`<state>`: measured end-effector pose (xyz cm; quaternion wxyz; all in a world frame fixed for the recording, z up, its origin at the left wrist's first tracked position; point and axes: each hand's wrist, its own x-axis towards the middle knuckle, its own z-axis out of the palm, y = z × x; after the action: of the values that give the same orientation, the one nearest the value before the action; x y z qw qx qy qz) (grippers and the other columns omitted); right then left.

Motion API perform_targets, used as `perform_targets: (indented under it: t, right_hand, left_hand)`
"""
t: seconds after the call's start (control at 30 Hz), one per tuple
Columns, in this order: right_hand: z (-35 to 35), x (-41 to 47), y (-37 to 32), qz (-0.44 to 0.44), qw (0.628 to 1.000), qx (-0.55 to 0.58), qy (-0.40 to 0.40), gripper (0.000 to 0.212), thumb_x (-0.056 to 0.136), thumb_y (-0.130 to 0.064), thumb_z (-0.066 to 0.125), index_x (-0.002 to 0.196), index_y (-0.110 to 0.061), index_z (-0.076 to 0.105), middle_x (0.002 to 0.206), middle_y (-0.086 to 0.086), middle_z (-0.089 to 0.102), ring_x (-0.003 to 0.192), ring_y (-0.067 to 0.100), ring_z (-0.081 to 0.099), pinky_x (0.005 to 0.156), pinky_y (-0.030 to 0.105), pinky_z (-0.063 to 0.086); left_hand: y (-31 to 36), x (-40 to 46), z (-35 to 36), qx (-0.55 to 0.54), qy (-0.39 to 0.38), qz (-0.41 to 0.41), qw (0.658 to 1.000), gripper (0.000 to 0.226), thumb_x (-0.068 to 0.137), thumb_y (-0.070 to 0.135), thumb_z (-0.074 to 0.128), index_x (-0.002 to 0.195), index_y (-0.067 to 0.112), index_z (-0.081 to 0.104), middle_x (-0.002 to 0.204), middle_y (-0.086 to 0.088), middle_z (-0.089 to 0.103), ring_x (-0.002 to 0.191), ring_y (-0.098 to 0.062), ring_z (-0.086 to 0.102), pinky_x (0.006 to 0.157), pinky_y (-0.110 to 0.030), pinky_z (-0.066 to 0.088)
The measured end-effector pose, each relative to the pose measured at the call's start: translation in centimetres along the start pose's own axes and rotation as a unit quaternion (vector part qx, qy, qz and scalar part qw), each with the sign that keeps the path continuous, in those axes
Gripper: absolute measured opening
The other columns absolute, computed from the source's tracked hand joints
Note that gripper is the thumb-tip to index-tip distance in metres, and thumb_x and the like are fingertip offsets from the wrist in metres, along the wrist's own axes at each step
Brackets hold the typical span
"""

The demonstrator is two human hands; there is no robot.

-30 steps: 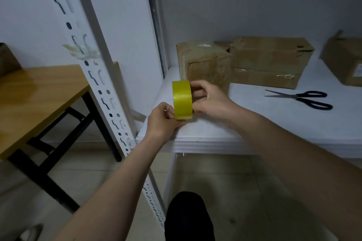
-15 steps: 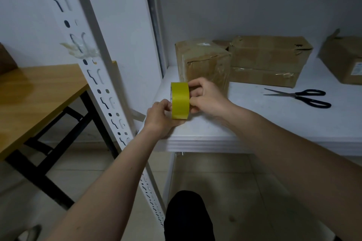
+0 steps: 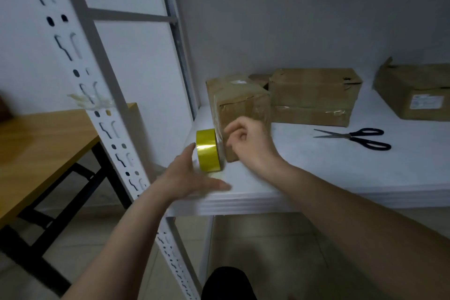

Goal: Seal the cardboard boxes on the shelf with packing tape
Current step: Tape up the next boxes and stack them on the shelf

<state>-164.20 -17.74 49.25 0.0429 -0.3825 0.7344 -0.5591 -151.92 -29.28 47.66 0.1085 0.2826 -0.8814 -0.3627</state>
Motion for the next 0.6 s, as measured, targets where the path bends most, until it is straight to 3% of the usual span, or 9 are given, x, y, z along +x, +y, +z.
perform_targets:
  t: [0.1, 0.17, 0.23, 0.33, 0.5, 0.6]
  right_hand:
    - [-2.8, 0.9, -0.2, -0.073, 0.972, -0.012, 0.222, 0.023, 0.085, -0.002, 0.054, 0.103, -0.016, 0.054, 0.1, -0.004, 0.051, 0.093, 0.014, 0.052, 0.077, 0.027, 0.043]
    - [-4.1, 2.4, 1.0, -0.02, 0.967, -0.014, 0.255, 0.033, 0.086, -0.009, 0.058, 0.117, -0.013, 0.047, 0.115, -0.004, 0.042, 0.115, 0.017, 0.043, 0.091, 0.024, 0.036]
    - [-4.1, 3.2, 2.7, 0.07, 0.983, -0.034, 0.164, 0.053, 0.086, -0.022, 0.06, 0.134, -0.015, 0.039, 0.131, 0.0, 0.042, 0.127, 0.021, 0.039, 0.105, 0.034, 0.036]
    - [-3.3, 3.2, 4.5, 0.092, 0.995, 0.019, 0.013, 0.084, 0.072, -0.034, 0.061, 0.147, -0.029, 0.023, 0.142, 0.002, 0.045, 0.128, 0.024, 0.045, 0.103, 0.047, 0.043]
    - [-4.2, 4.9, 4.5, -0.006, 0.993, 0.093, -0.071, 0.096, 0.065, -0.026, 0.057, 0.146, -0.052, 0.011, 0.154, -0.018, 0.021, 0.141, 0.012, 0.029, 0.109, 0.035, 0.038]
    - [-4.5, 5.5, 2.5, -0.087, 0.988, 0.114, -0.051, 0.093, 0.066, -0.011, 0.051, 0.138, -0.055, 0.012, 0.151, -0.022, 0.016, 0.142, 0.002, 0.019, 0.108, 0.019, 0.028]
  left_hand:
    - [4.0, -0.4, -2.1, -0.033, 0.088, 0.031, 0.995, 0.125, 0.049, 0.062, 0.08, 0.155, 0.024, 0.025, 0.156, -0.004, 0.034, 0.141, -0.022, 0.036, 0.11, -0.037, 0.035]
    - [6.7, 1.3, -2.4, -0.053, 0.134, 0.051, 0.988, 0.113, 0.061, 0.062, 0.079, 0.153, 0.021, 0.028, 0.154, -0.003, 0.038, 0.138, -0.022, 0.04, 0.11, -0.038, 0.039]
    - [9.4, 3.5, -1.9, -0.065, 0.131, 0.051, 0.988, 0.107, 0.066, 0.063, 0.078, 0.151, 0.019, 0.03, 0.149, -0.002, 0.045, 0.134, -0.021, 0.046, 0.107, -0.036, 0.042]
    - [11.9, 6.8, -0.6, -0.069, 0.104, 0.013, 0.992, 0.11, 0.063, 0.077, 0.072, 0.149, 0.018, 0.035, 0.148, -0.004, 0.047, 0.131, -0.025, 0.049, 0.102, -0.033, 0.042]
    - [13.8, 8.8, -1.0, -0.039, 0.17, -0.019, 0.985, 0.111, 0.056, 0.082, 0.072, 0.146, 0.025, 0.041, 0.145, -0.01, 0.041, 0.133, -0.032, 0.044, 0.103, -0.038, 0.042]
    - [14.1, 8.2, -2.5, -0.052, 0.235, 0.023, 0.97, 0.103, 0.051, 0.078, 0.078, 0.137, 0.03, 0.05, 0.122, -0.003, 0.044, 0.127, -0.029, 0.049, 0.106, -0.038, 0.044]
